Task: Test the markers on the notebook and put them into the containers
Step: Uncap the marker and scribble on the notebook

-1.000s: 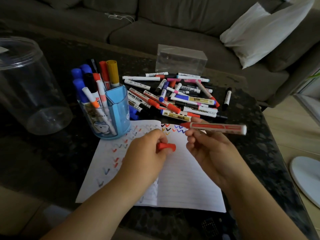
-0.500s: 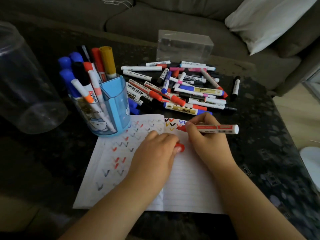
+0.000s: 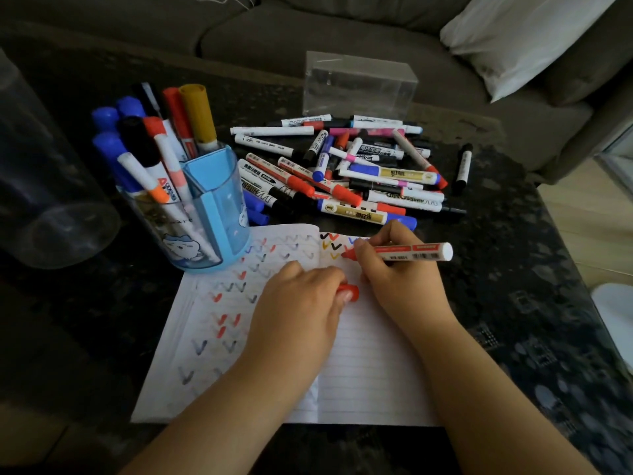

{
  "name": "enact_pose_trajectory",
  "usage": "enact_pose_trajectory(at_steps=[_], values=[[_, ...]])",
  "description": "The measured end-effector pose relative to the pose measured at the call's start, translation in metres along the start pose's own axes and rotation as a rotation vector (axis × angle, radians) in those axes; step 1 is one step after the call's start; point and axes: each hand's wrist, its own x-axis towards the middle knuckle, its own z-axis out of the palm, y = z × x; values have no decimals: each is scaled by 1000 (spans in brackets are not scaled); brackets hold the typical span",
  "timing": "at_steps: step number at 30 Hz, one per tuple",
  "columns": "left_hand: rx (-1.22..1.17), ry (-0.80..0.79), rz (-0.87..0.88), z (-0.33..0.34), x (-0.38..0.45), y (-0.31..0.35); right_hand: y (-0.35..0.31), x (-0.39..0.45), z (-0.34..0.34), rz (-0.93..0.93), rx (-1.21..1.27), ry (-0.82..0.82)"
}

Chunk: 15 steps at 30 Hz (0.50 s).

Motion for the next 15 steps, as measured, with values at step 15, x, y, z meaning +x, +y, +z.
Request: enact_pose_trajectory(at_steps=[15], values=[[16,7,41,-1,1,0,1,0,0,39,12,78]])
